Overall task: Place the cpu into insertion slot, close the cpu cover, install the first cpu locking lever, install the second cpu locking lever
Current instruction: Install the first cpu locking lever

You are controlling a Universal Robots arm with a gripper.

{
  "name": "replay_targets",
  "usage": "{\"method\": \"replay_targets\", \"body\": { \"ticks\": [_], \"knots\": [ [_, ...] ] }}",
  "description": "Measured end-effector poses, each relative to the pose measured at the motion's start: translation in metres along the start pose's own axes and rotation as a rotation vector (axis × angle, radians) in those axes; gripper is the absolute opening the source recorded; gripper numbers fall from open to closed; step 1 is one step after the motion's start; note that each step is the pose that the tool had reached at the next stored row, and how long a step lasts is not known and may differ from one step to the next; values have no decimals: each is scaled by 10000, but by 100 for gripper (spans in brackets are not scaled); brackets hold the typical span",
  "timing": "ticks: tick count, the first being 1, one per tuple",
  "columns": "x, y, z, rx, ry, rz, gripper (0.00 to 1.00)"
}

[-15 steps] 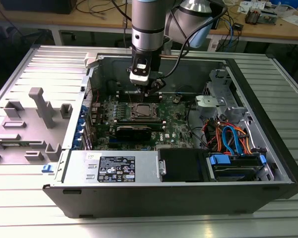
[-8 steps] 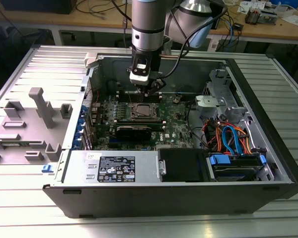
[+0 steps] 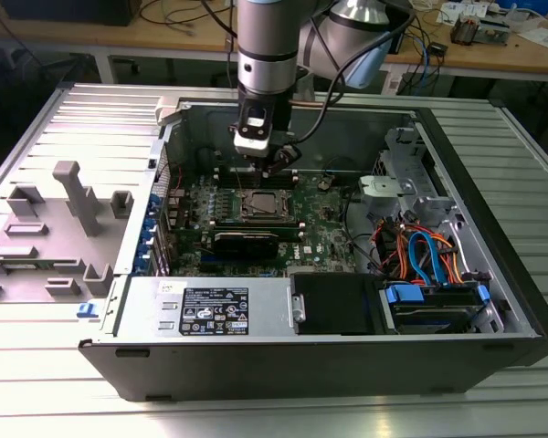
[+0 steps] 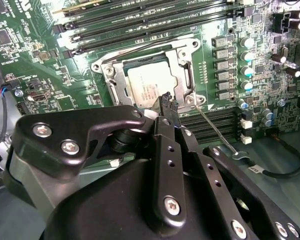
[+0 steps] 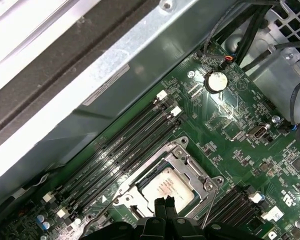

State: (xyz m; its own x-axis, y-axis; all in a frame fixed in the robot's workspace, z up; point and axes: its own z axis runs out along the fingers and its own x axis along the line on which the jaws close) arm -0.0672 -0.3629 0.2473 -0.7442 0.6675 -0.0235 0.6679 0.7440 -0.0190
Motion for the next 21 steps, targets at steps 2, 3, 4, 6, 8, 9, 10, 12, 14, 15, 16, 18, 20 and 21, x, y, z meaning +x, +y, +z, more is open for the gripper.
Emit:
{"method": "replay_targets", "body": {
  "ticks": [2,3,4,6,8,9,10,12,14,15,16,18,20,21],
  "knots": [
    [1,-1,0,-1,0,-1,11],
    [2,-2,0,0,-1,0,11],
    [2,-2,0,0,0,0,11],
    [2,-2,0,0,0,0,11],
    [2,-2,0,0,0,0,11],
    [2,-2,0,0,0,0,11],
    [2,-2,0,0,0,0,11],
    [4,-4,0,0,0,0,11],
    [4,-4,0,0,0,-24,11],
    [4,-4,0,-1,-1,-46,11],
    [5,-4,0,-2,-2,-88,11],
    [6,-6,0,-7,-6,-294,11],
    [6,-6,0,-17,-13,-677,11],
    [6,-6,0,-23,-18,-955,11]
  ]
}}
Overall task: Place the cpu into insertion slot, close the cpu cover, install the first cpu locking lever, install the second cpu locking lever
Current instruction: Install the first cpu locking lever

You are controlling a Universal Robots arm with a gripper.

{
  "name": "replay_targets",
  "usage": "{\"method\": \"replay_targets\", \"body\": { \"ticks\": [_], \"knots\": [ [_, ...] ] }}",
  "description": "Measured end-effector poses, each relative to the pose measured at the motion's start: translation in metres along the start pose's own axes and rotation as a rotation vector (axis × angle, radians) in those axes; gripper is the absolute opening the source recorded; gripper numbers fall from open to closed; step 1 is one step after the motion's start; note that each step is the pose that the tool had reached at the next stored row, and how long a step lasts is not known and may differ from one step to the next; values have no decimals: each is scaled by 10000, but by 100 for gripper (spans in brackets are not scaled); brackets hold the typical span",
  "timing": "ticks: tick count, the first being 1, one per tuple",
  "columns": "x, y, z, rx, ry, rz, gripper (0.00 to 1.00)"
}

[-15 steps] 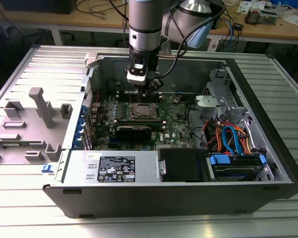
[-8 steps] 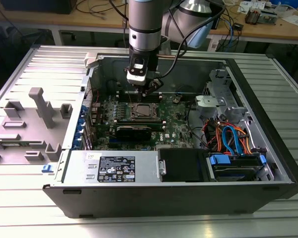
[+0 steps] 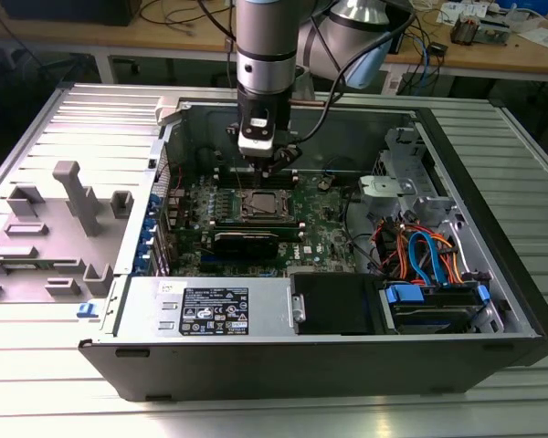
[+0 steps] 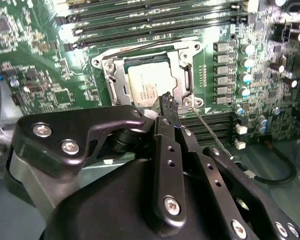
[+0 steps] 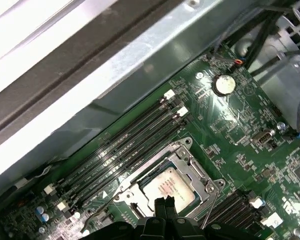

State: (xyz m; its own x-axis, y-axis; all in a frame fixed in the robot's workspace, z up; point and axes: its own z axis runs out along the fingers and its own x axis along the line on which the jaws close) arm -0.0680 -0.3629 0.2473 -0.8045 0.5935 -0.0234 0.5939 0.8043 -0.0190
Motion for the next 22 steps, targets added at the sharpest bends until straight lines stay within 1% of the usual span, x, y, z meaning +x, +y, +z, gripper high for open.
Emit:
{"method": "replay_targets", "body": {
  "ticks": [2,3,6,8,15,17,22],
  "knots": [
    [0,0,0,-15,-12,-643,11],
    [0,0,0,-18,-15,-793,11],
    [0,-1,-16,-17,-17,-842,11],
    [-1,-1,-49,-20,-16,-845,11],
    [-1,-1,-57,-20,-17,-847,11],
    [-2,-2,-97,-20,-17,-847,11],
    [-2,-2,-101,-20,-16,-848,11]
  ]
}}
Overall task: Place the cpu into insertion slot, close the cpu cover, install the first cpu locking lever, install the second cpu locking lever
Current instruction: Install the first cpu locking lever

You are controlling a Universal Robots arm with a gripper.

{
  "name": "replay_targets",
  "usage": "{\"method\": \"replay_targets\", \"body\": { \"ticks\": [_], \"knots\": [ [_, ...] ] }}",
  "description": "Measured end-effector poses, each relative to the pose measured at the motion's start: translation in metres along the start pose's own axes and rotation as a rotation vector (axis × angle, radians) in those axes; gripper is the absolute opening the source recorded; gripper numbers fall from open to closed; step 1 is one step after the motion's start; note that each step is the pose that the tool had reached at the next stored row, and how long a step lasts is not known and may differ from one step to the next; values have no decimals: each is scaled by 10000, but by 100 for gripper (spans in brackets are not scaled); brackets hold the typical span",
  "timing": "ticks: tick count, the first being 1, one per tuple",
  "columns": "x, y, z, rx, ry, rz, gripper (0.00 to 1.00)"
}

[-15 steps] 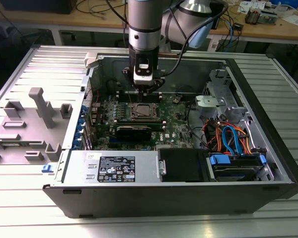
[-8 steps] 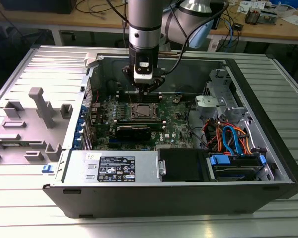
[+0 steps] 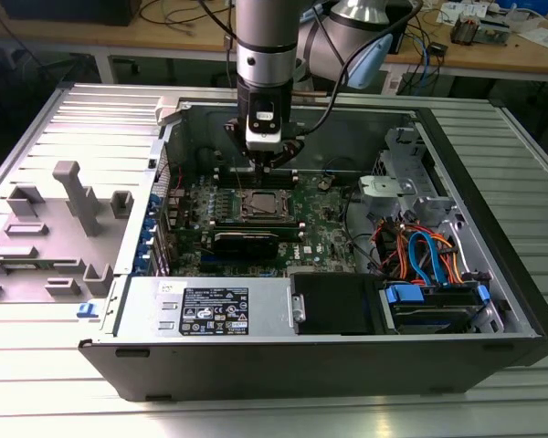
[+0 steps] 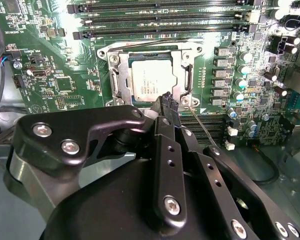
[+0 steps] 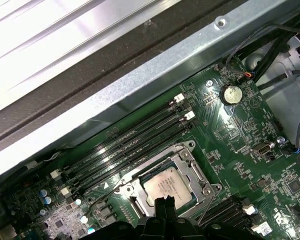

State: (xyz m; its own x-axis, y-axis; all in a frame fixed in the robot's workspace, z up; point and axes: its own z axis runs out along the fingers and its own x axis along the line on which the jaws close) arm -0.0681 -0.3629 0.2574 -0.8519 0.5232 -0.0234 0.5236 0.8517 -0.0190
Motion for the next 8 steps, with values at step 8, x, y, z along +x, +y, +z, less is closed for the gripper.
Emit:
{"method": "replay_targets", "body": {
  "ticks": [8],
  "knots": [
    [0,0,-4,-7,-2,-208,11]
  ]
}}
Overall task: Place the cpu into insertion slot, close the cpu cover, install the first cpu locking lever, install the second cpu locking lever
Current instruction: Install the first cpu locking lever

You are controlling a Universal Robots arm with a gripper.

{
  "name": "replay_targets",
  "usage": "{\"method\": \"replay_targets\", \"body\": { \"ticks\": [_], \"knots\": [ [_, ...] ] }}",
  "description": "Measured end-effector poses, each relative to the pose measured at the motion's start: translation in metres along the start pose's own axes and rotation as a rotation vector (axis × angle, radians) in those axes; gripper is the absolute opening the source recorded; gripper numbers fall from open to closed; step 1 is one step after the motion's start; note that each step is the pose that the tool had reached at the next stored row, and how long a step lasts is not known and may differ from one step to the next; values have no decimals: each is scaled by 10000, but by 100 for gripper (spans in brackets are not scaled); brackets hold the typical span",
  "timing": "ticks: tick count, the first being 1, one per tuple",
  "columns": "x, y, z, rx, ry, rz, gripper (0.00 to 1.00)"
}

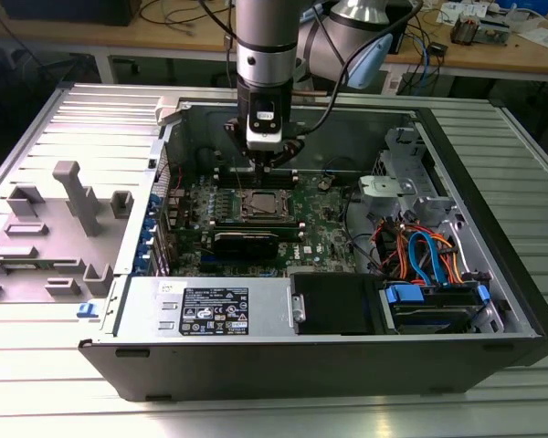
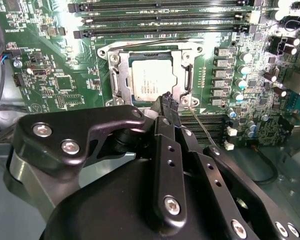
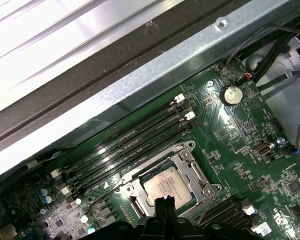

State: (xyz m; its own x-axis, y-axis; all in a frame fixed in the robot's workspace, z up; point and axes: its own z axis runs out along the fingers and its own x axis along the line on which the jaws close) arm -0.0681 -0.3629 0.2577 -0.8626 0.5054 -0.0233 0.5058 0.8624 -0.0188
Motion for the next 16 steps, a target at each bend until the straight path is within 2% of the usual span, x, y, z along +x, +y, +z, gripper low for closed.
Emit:
{"method": "replay_targets", "body": {
  "ticks": [5,8,12,16],
  "knots": [
    [2,-1,0,-20,-17,-888,11],
    [2,-3,-18,-22,-20,-1049,11],
    [4,-3,-30,-37,-30,-1546,11],
    [4,-3,-30,-56,-46,-2418,11]
  ]
}}
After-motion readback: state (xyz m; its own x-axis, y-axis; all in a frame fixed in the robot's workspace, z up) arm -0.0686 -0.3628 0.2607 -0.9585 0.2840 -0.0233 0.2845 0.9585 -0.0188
